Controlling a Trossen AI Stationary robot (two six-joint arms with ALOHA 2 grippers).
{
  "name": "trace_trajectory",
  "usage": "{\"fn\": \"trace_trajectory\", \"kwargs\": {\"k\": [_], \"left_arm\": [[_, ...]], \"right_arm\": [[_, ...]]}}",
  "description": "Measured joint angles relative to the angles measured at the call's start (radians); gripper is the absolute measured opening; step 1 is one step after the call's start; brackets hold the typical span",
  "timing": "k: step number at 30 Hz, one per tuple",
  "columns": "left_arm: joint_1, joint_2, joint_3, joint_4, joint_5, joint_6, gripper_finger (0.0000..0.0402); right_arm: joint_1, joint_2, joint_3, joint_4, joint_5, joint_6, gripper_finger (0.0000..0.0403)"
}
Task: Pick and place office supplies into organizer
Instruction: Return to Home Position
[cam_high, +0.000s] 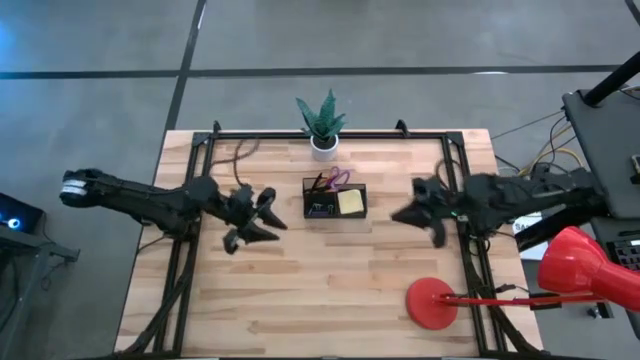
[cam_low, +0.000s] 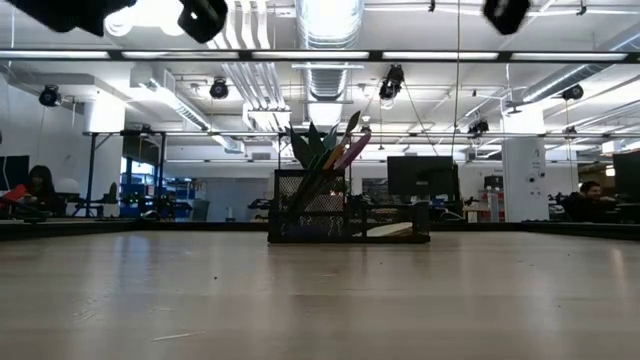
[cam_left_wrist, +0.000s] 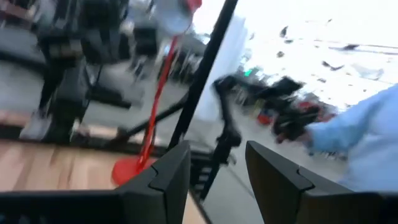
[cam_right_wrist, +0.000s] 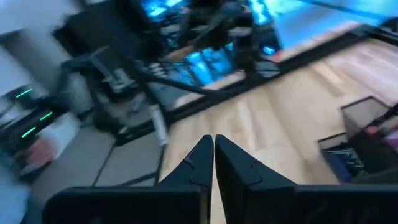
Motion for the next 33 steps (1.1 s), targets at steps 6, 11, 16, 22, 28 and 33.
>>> {"fn": "trace_trajectory", "kwargs": {"k": [6,11,16,22,28,33], "left_arm": [[0.114,-0.143,-0.166,0.038,-0.020,-0.007,0.0141],[0.120,-0.240,-0.263,0.042,-0.118,-0.086,0.0141],[0.119,-0.286,-0.316,0.043,-0.132,-0.184,0.0141],[0.149,-0.338,-0.392,0.053,-0.111,-0.095,0.0141],[0.207,-0.425,-0.517,0.276,-0.058,-0.069,0.0141],[0.284,-0.560,-0.518,0.057,-0.029,-0.070,0.0141]], "right_arm": [[-0.002,-0.281,-0.174,-0.038,0.017,-0.064,0.0009],[-0.003,-0.460,-0.278,-0.046,0.022,-0.066,0.0009],[-0.003,-0.609,-0.367,-0.116,0.078,-0.011,0.0009],[-0.002,-0.741,-0.474,-0.097,0.193,-0.094,0.0009],[-0.002,-0.759,-0.513,-0.031,0.170,-0.129,0.0009],[-0.003,-0.759,-0.467,-0.076,0.202,-0.208,0.0009]]}}
